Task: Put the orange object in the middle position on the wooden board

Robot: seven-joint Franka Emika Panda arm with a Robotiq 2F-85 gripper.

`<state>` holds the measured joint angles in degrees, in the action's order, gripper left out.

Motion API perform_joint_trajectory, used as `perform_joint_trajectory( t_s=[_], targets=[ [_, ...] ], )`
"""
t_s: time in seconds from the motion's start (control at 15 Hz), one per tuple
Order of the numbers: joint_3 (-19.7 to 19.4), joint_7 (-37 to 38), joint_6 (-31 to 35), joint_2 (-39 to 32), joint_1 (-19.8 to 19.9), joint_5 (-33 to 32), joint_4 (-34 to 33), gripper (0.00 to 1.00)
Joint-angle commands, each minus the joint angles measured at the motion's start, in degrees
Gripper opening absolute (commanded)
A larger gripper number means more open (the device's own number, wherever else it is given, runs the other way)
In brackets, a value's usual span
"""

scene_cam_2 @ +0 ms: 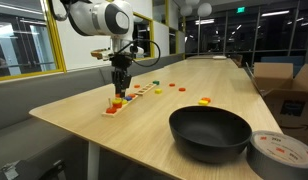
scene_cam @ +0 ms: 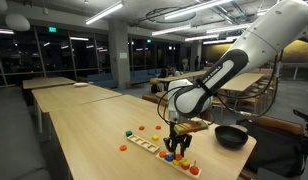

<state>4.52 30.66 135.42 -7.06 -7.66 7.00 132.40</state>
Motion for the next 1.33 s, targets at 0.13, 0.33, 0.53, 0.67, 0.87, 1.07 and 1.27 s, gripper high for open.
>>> perform_joint_trajectory(
  t_s=[0.13,0.33,0.53,0.67,0.87,1.07,1.27],
  targets=[
    [-0.3,0.6,-0.2,-0.8,0.2,0.2,-1.2,0.26],
    [-0.4,0.9,-0.3,-1.3,0.1,0.0,-1.7,0.26],
    [-0.5,0.9,-0.3,-1.8,0.1,0.0,-2.2,0.26],
    [-0.5,0.9,-0.4,-2.2,0.1,0.0,-2.5,0.26],
    [-0.7,0.8,-0.4,-2.6,0.2,0.1,-3.1,0.26],
    [-0.9,0.7,-0.4,-3.0,0.3,0.1,-3.5,0.26],
    [-1.1,0.5,-0.3,-2.8,0.3,0.2,-3.5,0.26]
  ],
)
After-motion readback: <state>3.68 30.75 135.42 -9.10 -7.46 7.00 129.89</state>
